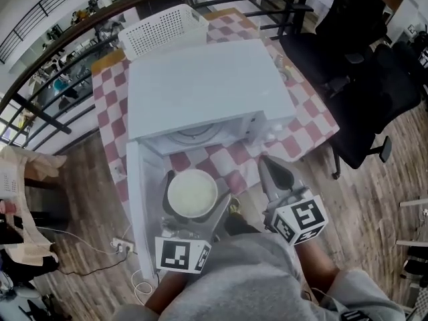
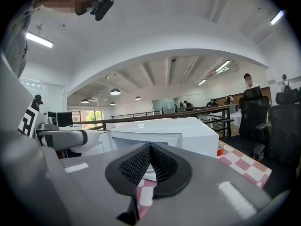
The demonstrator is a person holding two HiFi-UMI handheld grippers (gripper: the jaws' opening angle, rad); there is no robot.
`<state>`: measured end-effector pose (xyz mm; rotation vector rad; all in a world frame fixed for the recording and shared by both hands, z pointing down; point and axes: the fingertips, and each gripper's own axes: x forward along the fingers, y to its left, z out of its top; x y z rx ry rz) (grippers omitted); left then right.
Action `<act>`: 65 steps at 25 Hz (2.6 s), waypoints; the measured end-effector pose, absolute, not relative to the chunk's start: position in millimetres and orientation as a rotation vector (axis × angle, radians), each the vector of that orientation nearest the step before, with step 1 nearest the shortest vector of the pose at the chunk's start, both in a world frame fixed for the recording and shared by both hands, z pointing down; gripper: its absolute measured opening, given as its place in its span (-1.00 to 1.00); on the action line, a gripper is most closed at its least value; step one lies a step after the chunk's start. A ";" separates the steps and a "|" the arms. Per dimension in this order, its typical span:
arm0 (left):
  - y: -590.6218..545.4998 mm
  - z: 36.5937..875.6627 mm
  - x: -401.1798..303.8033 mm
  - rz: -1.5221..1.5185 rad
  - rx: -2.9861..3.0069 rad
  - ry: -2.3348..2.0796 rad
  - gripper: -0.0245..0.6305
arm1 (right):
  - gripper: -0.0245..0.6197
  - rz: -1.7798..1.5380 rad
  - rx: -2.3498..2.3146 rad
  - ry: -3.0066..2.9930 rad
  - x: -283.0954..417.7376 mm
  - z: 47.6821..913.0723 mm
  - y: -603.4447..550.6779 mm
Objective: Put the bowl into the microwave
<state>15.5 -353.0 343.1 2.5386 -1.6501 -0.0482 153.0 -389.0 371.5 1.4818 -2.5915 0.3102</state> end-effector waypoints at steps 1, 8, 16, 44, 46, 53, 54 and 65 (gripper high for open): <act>-359.3 346.0 13.9 -0.041 2.523 -1.665 0.73 | -0.94 0.306 1.461 -2.599 149.4 370.5 -394.6; -398.4 384.9 -0.1 0.064 2.412 -1.774 0.73 | -0.94 0.320 1.327 -2.660 133.5 374.0 -420.7; -448.8 448.3 -8.3 0.252 2.334 -1.836 0.73 | -0.94 0.307 1.218 -2.698 126.4 378.0 -442.4; -586.2 556.8 -16.1 0.650 2.124 -1.876 0.73 | -0.94 0.379 1.070 -2.739 118.1 396.3 -452.4; -585.1 557.2 -16.3 0.659 2.130 -1.878 0.73 | -0.94 0.384 1.070 -2.740 118.7 396.8 -451.5; -577.7 556.3 -18.4 0.715 2.127 -1.893 0.73 | -0.94 0.406 1.065 -2.756 117.9 398.9 -451.5; -575.9 556.8 -17.7 0.724 2.126 -1.892 0.73 | -0.94 0.408 1.063 -2.759 117.7 398.2 -451.4; -565.9 573.9 -17.2 0.743 2.067 -1.815 0.72 | -0.94 0.411 1.053 -2.786 116.2 396.0 -448.2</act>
